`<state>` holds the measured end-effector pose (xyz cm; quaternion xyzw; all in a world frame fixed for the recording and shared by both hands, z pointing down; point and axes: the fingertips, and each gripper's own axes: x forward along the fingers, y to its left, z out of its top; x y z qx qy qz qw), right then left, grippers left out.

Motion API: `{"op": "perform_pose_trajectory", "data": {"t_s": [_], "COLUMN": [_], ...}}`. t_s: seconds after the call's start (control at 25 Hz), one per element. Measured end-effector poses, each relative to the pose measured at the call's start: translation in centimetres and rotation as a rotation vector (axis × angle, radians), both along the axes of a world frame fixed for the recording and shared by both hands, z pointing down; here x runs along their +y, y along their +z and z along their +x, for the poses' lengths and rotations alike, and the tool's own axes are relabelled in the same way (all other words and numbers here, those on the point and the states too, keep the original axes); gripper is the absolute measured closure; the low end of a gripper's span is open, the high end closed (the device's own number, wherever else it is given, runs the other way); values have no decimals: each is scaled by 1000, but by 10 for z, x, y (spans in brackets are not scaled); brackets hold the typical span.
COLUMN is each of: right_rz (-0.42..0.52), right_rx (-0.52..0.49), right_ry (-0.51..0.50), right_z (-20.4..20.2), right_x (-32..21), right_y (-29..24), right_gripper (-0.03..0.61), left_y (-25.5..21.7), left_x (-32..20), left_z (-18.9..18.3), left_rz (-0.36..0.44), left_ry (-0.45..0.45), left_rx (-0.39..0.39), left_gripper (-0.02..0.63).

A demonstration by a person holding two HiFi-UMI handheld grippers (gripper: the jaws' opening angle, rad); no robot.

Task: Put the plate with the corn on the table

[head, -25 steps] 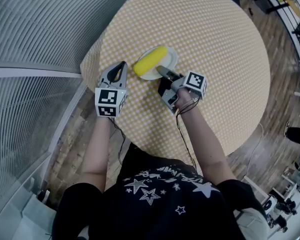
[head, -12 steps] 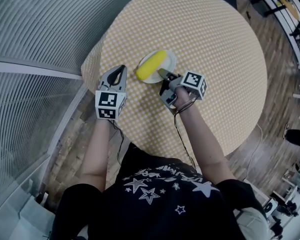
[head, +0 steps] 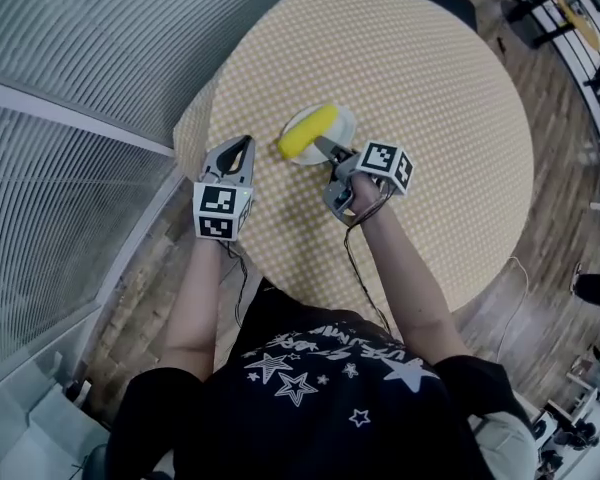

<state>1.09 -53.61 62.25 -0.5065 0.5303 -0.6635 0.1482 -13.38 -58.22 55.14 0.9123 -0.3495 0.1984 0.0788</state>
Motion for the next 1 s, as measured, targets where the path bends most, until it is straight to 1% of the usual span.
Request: {"op": "perform_pose_trajectory", "data": {"t_s": [0.12,0.2,0.36,0.48,0.56,0.64,0.72,0.84,0.92,1.0], "right_rz": [-16,-14,34,95,166,267,377,518,587,639], "right_rx": [80,105,80,98,128,153,187,307,388,430], "right_ry": [0,-2,-14,-21,-44,-89,-153,-251,-292,-323], "right_z": [3,4,4,6,5,-1,-10,-21,-24,-27], "right_x": [11,19,38,54,64,70,76,89,102,116], "right_y": [3,2,-10,-24,-41,-64,-91,-128,-146,-163], "right_gripper": [341,341,341,342,342,344,355,413,445,473], "left_y": [-4,-8,-24,-39,-50,-61,-72,-86,-96,-107], "left_x": [11,19,36,59,76,91,106,128,144,159], "left_z": [-1,-2,-2,1,2,2,2,3,5,7], "left_rz": [4,9,24,41,57,72,87,111,128,145], "left_ry": [4,5,-7,-9,-10,-16,-20,-23,-26,-32], "left_rx": [-8,-7,10,29,41,57,75,93,104,116], "left_gripper": [606,606,606,606,606,606,606,606,606,606]}}
